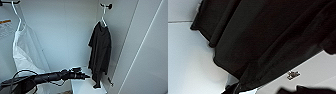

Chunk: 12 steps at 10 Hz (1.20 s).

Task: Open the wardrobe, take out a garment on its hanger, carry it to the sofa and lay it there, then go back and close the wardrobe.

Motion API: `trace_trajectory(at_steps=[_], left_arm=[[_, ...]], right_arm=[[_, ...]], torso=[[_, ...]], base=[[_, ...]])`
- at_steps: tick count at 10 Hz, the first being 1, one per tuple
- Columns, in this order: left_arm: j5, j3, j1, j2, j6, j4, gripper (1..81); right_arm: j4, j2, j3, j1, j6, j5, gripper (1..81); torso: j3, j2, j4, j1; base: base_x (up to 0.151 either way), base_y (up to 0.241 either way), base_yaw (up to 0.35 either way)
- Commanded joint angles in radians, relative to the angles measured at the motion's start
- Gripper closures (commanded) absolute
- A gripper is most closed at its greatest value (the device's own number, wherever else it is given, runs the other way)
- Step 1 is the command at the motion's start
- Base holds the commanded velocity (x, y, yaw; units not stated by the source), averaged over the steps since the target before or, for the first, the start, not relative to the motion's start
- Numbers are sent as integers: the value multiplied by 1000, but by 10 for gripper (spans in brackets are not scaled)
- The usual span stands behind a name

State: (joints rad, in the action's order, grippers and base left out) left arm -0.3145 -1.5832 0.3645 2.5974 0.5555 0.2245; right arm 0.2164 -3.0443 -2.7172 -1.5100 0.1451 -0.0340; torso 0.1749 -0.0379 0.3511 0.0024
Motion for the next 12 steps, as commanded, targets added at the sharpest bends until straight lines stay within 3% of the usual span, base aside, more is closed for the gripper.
trace_trajectory(at_steps=[1,3,4,5,6,12], left_arm=[[3,37,-299,-6,127,1,10],[0,31,-419,17,194,1,10],[0,13,-460,35,220,3,10],[0,-8,-505,55,251,3,10],[0,-17,-549,73,280,3,10],[20,-80,-761,103,464,3,10]], right_arm=[[5,-3,4,33,-2,60,10],[3,-10,4,36,-2,60,10],[3,-15,4,38,-2,60,10],[3,-18,4,38,-2,60,10],[3,-17,4,38,-2,60,10],[3,-21,5,33,-1,62,10]], torso=[[0,0,0,0],[0,0,0,0],[43,1,0,1],[49,1,0,1],[13,1,0,0],[34,2,0,2]], base=[[0,0,0],[0,0,0],[0,0,0],[0,0,0],[0,0,0],[0,0,0]])
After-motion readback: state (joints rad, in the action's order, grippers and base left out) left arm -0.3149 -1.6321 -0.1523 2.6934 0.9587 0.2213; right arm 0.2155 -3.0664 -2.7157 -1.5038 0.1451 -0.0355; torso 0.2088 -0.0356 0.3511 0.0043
